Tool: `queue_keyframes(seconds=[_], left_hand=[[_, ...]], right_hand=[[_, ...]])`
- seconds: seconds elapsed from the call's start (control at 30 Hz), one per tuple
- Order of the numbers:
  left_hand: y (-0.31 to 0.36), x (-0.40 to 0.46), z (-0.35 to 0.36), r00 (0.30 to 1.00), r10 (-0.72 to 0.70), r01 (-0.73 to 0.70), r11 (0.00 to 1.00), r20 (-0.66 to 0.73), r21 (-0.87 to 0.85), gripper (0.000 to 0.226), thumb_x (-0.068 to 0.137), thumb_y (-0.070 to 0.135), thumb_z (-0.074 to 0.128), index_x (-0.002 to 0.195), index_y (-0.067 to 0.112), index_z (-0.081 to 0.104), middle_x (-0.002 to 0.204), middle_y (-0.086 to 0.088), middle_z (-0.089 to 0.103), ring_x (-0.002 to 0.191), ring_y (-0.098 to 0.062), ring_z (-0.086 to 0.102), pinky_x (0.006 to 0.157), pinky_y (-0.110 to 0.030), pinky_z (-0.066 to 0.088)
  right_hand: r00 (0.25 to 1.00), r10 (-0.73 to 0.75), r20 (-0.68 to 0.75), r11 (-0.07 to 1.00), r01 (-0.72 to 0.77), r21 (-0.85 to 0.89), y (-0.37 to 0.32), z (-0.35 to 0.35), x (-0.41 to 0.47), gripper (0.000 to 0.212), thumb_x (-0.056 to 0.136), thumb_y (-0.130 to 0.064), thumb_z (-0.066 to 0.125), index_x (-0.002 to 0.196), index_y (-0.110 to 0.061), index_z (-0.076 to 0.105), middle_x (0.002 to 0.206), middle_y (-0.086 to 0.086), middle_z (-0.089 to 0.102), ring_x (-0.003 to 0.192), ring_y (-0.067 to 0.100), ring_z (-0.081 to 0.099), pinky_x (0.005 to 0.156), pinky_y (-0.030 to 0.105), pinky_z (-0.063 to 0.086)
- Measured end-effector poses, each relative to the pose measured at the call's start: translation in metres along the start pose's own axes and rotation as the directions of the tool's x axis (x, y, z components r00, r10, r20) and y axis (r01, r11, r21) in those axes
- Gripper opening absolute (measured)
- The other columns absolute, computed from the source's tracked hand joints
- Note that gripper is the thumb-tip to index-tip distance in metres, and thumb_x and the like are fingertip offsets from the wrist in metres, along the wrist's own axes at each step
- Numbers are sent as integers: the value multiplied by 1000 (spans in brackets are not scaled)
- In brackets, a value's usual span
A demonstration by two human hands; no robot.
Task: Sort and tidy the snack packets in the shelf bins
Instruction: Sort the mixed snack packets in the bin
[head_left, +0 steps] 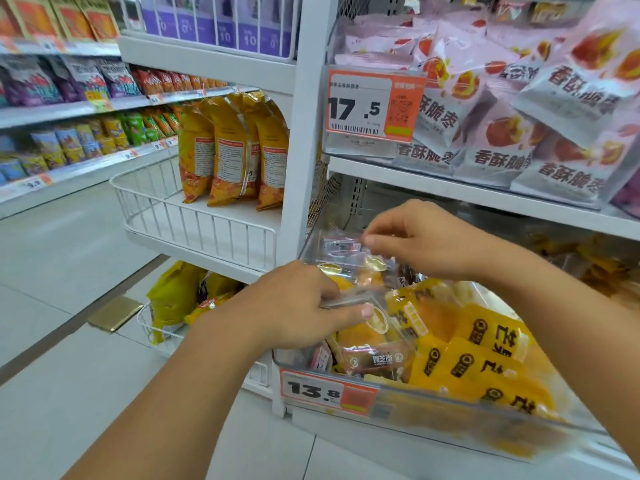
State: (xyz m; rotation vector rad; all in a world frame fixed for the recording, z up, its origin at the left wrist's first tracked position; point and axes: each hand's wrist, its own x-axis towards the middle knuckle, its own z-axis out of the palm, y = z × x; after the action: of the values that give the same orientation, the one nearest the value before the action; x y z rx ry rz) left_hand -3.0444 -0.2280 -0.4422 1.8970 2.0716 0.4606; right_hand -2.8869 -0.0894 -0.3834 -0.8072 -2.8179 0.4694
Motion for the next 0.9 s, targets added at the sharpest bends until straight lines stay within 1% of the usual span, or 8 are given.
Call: queue_keyframes(seconds=[0.1, 0.2, 0.33, 0.43, 0.5, 0.63, 0.8, 0.9], left_hand=[[-2, -1, 4, 1000, 28, -28, 998, -11, 56, 78, 70, 91, 48, 74, 15, 65, 71, -6, 57, 69, -19, 57, 64, -38, 48], [-6, -1, 8, 997, 75, -72, 994, -34, 78, 87, 63, 96, 46, 94, 18, 72, 120, 2, 63, 113, -12, 53, 94, -35, 49], [-9, -3, 11, 988, 103, -104, 995, -113, -3, 59, 73, 79, 60, 99, 28, 70, 161, 11, 22, 145, -2, 14, 117, -33, 25], [-11, -1, 12, 989, 84, -87, 996, -122, -23, 51, 76, 76, 61, 95, 29, 66, 165, 11, 16, 150, -1, 3, 119, -35, 19], [-11, 2, 12, 987, 88, -91, 996, -132, -10, 43, 79, 70, 65, 86, 28, 64, 149, 5, 47, 148, -7, 17, 117, -36, 30], [-11, 1, 8, 974, 102, -107, 994, -202, -12, 35, 79, 56, 74, 75, 22, 64, 86, 3, 60, 91, -12, 56, 78, -41, 51], [-11, 1, 6, 981, 79, -78, 997, -178, 9, 26, 78, 46, 78, 96, 30, 70, 101, 7, 60, 99, -14, 57, 84, -37, 51], [-11, 4, 9, 979, 89, -86, 996, -184, 25, 30, 80, 44, 78, 104, 27, 72, 138, 6, 52, 129, -14, 47, 103, -35, 44]], right_hand=[[991, 80, 107, 929, -36, -368, 9, 25, 20, 43, 91, -31, 67, 132, -19, 61, 127, 3, 66, 115, 22, 62, 96, 39, 52], [954, 169, 248, 917, -60, -394, 10, 45, 35, 52, 86, -13, 68, 136, -15, 54, 126, 7, 63, 113, 27, 60, 93, 42, 53], [974, 100, 203, 955, -36, -296, 8, 43, 51, 14, 86, -21, 75, 74, -18, 69, 67, -2, 63, 61, 9, 56, 64, 29, 47], [944, 31, 327, 992, 12, -128, 3, 25, 39, 16, 90, -24, 73, 74, -25, 73, 60, -14, 65, 56, -1, 56, 61, 21, 47], [918, -2, 397, 991, 54, -120, 0, 16, 27, 10, 94, -25, 68, 89, -24, 77, 74, -15, 72, 68, 0, 61, 71, 22, 51], [883, 36, 468, 991, -92, 99, 3, 8, 13, 21, 101, -23, 57, 118, -21, 70, 103, -3, 73, 88, 7, 69, 86, 28, 55], [950, 27, 310, 998, -46, 54, 6, 27, 21, 15, 95, -27, 68, 107, -24, 75, 81, -7, 73, 66, 3, 66, 70, 26, 57], [986, 49, 159, 998, -56, 36, 1, 23, 20, 9, 91, -17, 71, 89, -14, 80, 71, -5, 73, 54, 1, 65, 58, 27, 57]])
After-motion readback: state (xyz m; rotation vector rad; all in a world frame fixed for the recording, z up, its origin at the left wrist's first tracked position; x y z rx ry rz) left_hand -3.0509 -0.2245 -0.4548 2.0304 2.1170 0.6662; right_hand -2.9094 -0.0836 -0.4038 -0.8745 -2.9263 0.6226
